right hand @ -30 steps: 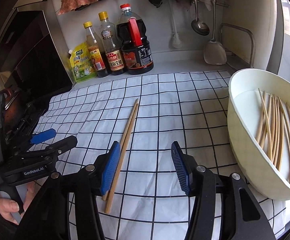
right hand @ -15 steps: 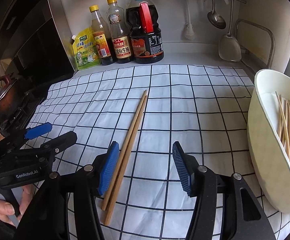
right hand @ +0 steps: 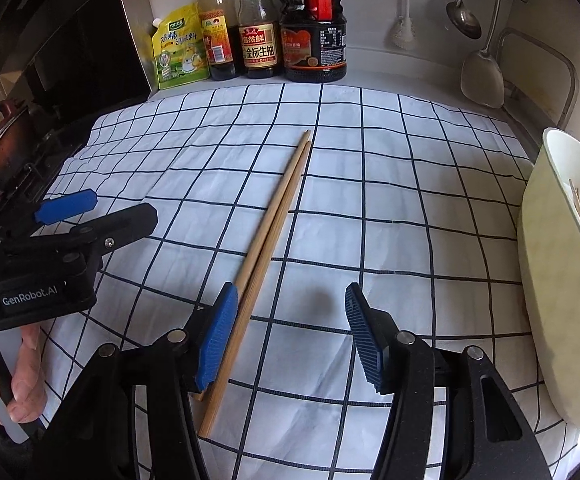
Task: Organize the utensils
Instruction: 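Align both open grippers over the last two chopsticks and lower around them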
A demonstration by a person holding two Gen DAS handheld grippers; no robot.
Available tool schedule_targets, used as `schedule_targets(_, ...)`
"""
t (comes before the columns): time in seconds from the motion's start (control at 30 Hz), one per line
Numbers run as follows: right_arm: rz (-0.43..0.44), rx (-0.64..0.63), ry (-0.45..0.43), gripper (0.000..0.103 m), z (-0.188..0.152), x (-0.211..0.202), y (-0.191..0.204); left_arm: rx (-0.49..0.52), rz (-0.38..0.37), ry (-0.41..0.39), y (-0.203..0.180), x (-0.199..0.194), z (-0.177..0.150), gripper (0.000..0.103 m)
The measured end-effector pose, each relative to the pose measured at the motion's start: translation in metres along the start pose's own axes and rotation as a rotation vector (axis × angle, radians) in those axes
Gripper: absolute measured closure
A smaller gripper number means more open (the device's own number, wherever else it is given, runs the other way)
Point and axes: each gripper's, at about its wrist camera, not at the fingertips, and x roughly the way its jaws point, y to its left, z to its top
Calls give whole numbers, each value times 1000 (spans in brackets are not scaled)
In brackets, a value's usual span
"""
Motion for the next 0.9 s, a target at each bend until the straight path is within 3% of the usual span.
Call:
schedule_targets(0.43, -82, -61, 22, 49, -5, 7, 9, 16, 4, 21, -5, 2, 1, 11)
schedule_targets(0.9, -105, 40, 2, 49, -3, 4, -41, 56, 14, 69, -33, 17, -1, 11)
